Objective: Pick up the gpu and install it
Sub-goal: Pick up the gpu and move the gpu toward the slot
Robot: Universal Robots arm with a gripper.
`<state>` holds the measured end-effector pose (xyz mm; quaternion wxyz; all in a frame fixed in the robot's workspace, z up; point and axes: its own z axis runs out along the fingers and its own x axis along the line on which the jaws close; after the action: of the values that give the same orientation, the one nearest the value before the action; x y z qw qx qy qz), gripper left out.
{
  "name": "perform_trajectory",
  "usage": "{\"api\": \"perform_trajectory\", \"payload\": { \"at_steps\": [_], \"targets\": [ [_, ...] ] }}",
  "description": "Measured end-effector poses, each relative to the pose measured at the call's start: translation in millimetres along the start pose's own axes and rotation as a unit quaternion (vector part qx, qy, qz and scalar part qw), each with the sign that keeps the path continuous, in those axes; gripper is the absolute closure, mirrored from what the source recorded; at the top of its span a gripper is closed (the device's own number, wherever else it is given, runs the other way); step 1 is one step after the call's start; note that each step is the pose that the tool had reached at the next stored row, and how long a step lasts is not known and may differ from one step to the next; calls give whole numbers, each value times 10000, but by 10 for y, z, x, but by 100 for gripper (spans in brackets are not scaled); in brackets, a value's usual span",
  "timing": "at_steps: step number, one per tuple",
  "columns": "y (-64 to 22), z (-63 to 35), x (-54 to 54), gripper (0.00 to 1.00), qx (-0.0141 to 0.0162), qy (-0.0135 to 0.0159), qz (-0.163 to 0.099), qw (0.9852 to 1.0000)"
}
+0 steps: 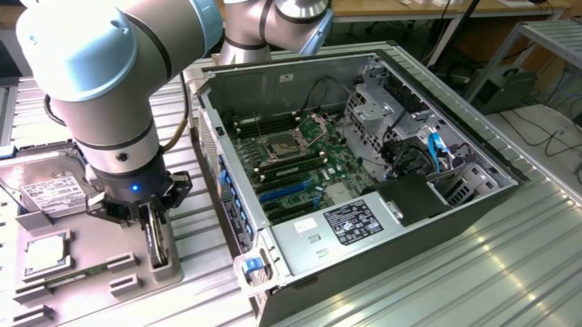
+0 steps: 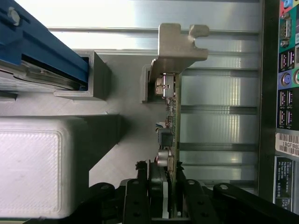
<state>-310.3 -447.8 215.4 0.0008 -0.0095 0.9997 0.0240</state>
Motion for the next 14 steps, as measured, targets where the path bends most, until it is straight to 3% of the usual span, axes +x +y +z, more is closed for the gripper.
{"api": "perform_trajectory", "payload": {
  "at_steps": [14],
  "targets": [
    [0, 0, 0, 70, 0, 0, 0, 10000]
  ]
}}
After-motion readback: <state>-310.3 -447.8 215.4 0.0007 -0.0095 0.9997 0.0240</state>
